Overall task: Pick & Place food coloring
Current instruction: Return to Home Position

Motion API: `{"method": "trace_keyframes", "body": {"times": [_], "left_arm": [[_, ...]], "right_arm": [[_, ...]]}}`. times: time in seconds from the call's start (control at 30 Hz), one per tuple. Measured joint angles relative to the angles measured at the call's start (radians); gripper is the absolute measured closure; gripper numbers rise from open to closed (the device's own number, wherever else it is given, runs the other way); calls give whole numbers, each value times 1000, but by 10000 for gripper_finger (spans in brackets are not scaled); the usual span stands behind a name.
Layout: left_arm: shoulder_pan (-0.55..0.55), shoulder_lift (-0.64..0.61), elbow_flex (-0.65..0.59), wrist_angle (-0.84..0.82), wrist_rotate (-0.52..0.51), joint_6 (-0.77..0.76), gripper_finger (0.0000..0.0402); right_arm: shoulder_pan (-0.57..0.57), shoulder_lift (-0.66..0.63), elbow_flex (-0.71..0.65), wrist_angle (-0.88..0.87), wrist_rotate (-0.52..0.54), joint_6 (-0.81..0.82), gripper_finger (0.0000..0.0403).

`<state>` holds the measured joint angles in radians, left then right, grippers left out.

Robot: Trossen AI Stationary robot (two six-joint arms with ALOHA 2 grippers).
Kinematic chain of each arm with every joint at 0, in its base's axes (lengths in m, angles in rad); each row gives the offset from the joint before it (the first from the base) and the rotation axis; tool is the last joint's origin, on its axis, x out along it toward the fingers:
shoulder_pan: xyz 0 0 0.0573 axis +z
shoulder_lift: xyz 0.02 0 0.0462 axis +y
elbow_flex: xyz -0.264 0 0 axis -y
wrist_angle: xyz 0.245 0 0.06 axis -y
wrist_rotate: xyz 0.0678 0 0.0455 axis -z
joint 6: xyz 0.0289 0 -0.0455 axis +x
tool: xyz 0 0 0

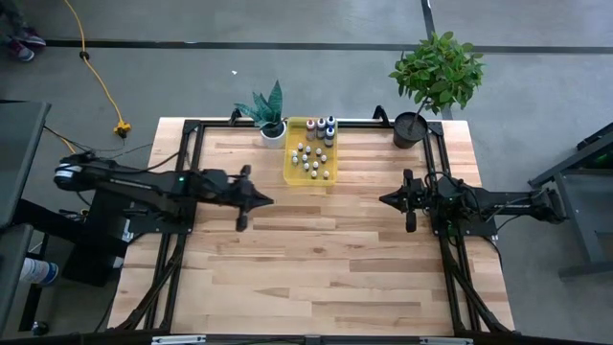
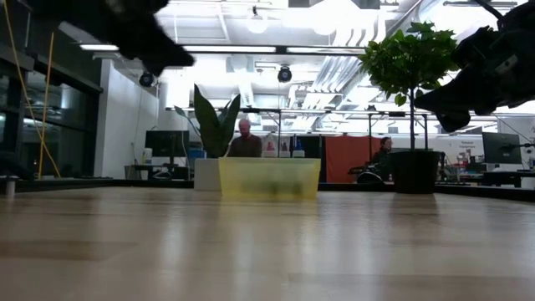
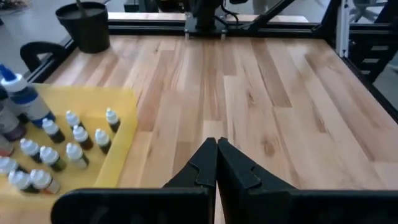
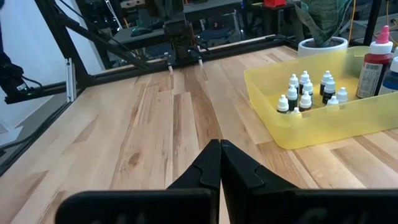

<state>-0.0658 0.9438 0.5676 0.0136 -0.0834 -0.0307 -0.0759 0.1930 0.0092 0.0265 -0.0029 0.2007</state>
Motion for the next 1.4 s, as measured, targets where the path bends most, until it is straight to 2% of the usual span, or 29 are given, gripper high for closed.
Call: {"method": "trace_keyframes", "body": {"times": [0.47,0.8,1.07,1.4], "left_arm": [[0,-433,-299,-17,51,-34,401],[0,-651,-371,-101,93,-26,401],[1,-791,-414,-114,105,-26,401],[1,-865,-464,-52,246,-22,401]], "right_arm": [[0,3,0,0,0,0,402],[0,3,0,0,0,0,402],[0,3,0,0,0,0,402],[0,3,0,0,0,0,402]]}}
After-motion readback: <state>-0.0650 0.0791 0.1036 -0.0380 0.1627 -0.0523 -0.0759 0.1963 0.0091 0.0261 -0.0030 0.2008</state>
